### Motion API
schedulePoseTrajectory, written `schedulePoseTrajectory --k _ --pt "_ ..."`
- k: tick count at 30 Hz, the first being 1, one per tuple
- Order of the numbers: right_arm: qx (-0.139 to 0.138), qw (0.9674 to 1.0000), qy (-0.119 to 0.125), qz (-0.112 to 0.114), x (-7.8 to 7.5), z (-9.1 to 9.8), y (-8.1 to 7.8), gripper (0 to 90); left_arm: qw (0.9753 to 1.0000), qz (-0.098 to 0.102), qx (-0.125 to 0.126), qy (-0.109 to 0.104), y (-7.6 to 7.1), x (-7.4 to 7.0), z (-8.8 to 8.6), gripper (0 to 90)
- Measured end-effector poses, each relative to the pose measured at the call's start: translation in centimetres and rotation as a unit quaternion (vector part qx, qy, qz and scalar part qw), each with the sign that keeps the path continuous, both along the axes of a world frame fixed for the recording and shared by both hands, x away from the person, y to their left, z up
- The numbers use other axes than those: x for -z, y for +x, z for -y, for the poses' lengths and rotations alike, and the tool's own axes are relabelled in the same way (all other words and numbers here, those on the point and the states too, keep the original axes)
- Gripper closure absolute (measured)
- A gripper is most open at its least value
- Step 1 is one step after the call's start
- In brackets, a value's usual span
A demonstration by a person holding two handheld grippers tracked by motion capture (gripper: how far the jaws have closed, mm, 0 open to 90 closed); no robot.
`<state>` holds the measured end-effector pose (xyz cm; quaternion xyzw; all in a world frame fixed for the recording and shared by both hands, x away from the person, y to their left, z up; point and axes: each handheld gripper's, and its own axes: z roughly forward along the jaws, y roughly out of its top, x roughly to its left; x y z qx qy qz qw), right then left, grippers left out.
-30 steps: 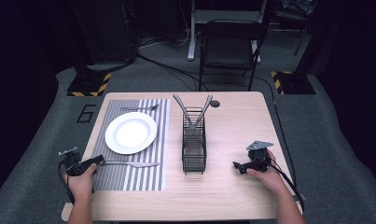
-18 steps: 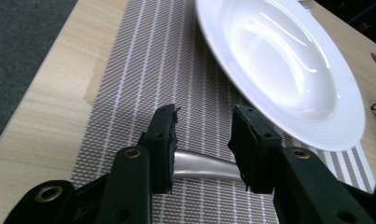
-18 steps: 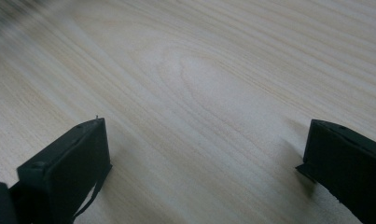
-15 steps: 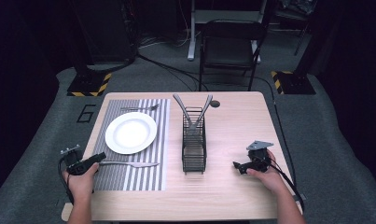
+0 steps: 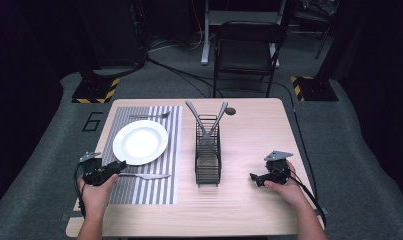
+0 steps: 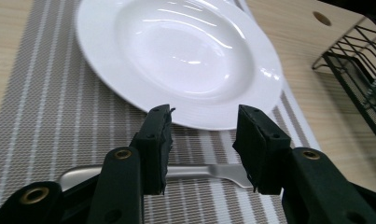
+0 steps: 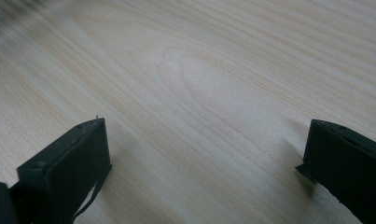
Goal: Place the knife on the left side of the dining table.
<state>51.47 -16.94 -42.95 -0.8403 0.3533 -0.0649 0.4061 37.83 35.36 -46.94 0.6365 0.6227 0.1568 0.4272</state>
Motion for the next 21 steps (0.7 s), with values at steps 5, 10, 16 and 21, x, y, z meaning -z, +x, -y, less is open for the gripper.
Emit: schedulePoseTrajectory --k 5,10,16,21 --pt "0.0 1.0 0.0 0.0 0.0 0.0 0.0 0.0 0.9992 0.009 0.035 0.015 0.0 -0.3 2.1 52.3" --pt "0.0 1.0 0.0 0.0 0.0 0.0 0.0 0.0 0.9972 0.007 0.069 0.029 0.0 -0.2 4.0 50.3" --pt "0.0 1.0 0.0 0.0 0.0 0.0 0.0 0.0 0.9934 0.003 0.107 0.041 0.0 0.4 5.9 49.8" --pt "0.0 1.0 0.0 0.0 0.0 0.0 0.0 0.0 0.9894 -0.01 0.136 0.049 0.1 1.1 7.3 49.7"
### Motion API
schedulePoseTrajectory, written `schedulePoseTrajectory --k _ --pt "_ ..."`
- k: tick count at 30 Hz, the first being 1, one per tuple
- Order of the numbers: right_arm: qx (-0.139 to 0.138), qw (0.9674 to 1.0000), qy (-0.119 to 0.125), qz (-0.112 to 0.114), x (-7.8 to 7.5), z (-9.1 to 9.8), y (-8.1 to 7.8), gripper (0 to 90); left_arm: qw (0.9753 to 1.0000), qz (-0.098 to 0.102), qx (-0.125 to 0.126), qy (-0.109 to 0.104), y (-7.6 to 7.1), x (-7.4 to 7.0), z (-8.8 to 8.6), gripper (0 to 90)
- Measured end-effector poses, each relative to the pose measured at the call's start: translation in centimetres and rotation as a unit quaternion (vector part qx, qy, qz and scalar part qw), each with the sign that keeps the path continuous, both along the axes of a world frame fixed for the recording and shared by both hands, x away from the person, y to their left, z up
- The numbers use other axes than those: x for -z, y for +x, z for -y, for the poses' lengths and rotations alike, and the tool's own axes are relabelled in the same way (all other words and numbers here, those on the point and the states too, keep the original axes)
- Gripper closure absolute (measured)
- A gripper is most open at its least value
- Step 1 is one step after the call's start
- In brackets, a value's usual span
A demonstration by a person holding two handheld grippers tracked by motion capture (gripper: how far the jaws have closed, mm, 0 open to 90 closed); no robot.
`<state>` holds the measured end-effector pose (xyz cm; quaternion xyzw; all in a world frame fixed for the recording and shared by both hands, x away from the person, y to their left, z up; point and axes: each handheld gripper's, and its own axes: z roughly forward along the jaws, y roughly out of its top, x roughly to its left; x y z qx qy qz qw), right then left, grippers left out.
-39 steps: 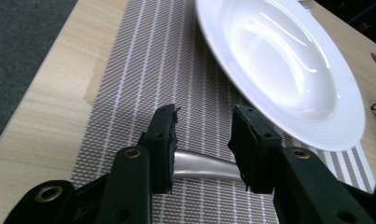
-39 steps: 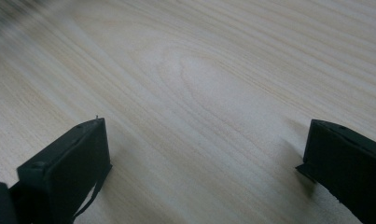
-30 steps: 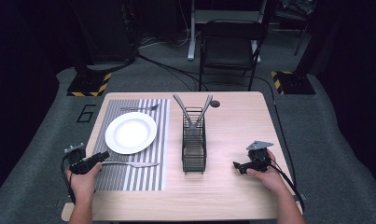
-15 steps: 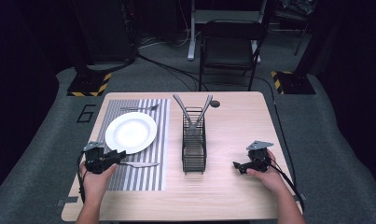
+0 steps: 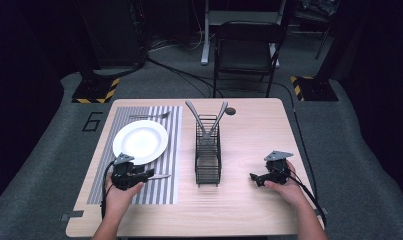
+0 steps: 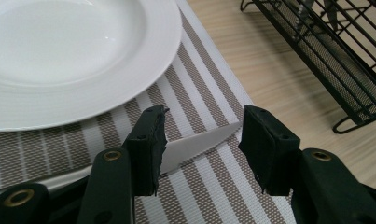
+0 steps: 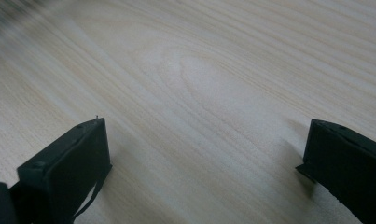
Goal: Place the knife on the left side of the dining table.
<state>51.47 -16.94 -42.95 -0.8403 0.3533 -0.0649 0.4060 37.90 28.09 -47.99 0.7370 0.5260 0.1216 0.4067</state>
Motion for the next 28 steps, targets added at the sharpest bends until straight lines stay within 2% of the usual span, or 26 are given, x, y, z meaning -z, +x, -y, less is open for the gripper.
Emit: schedulePoseTrajectory --k 1,9,10,16,18,20,28 --pt "0.0 1.0 0.0 0.0 0.0 0.0 0.0 0.0 1.0 -0.003 0.0 -0.006 0.0 0.2 0.4 49.7" --pt "0.0 1.0 0.0 0.0 0.0 0.0 0.0 0.0 0.9989 -0.016 0.042 0.012 -0.1 1.5 2.8 49.4" --pt "0.0 1.0 0.0 0.0 0.0 0.0 0.0 0.0 0.9976 -0.022 0.062 0.019 -0.1 1.8 3.4 49.2" --pt "0.0 1.0 0.0 0.0 0.0 0.0 0.0 0.0 0.9951 -0.027 0.09 0.032 0.0 2.7 4.6 48.0" --pt "0.0 1.0 0.0 0.0 0.0 0.0 0.0 0.0 0.9937 -0.027 0.099 0.045 0.0 3.0 4.9 47.5" --pt "0.0 1.0 0.0 0.0 0.0 0.0 0.0 0.0 0.9911 -0.028 0.114 0.061 0.0 3.1 5.2 47.2" --pt "0.0 1.0 0.0 0.0 0.0 0.0 0.0 0.0 0.9912 -0.014 0.116 0.062 -0.3 3.0 5.8 45.4"
